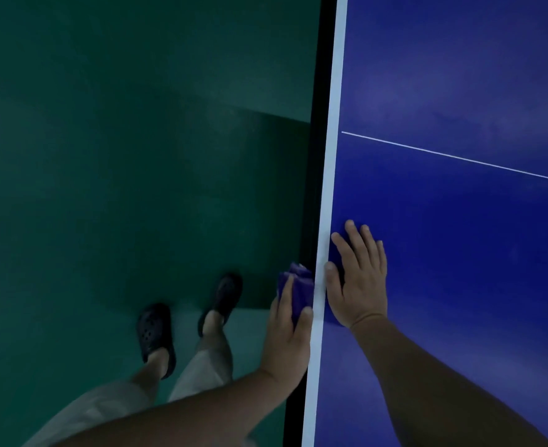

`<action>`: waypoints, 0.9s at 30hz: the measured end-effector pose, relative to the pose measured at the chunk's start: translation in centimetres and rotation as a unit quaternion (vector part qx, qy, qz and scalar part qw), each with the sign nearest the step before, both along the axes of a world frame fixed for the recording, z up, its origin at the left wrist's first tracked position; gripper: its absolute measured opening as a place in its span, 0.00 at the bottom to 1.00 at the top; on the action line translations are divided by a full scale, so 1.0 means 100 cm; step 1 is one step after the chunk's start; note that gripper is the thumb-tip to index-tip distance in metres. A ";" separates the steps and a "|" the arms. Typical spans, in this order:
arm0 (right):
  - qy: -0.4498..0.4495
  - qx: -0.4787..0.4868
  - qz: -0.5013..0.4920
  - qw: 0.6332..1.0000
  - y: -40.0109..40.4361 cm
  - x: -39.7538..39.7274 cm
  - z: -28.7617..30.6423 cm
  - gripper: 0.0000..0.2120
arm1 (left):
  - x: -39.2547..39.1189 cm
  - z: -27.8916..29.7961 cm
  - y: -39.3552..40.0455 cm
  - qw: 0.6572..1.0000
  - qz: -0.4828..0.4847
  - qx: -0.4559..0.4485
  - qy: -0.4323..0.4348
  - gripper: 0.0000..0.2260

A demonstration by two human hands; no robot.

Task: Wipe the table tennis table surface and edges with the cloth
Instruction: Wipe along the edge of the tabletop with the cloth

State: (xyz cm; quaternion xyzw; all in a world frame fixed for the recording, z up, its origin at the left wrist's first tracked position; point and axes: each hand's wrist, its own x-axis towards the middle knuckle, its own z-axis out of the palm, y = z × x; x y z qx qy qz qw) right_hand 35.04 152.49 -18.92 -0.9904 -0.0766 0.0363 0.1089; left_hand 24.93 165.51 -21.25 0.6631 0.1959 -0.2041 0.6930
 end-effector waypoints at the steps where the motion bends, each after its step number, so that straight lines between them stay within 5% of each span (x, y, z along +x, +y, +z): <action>1: 0.002 -0.003 0.000 1.000 0.000 0.000 0.001 0.25 | 0.016 -0.002 0.000 1.000 0.008 0.003 0.004 0.26; 9: 0.005 -0.009 0.004 1.000 0.001 0.004 0.006 0.25 | 0.175 -0.009 0.006 0.997 0.023 0.055 -0.039 0.25; 17: -0.001 0.000 0.007 1.000 0.000 0.006 0.006 0.23 | 0.063 0.013 0.000 0.999 0.010 0.027 0.012 0.28; 23: -0.019 0.021 0.016 0.999 0.002 0.013 0.010 0.19 | 0.174 0.000 0.008 0.998 0.014 0.050 0.020 0.25; 27: -0.040 0.047 0.050 0.997 -0.003 0.084 0.020 0.15 | 0.250 -0.001 0.009 0.997 0.032 0.067 -0.016 0.27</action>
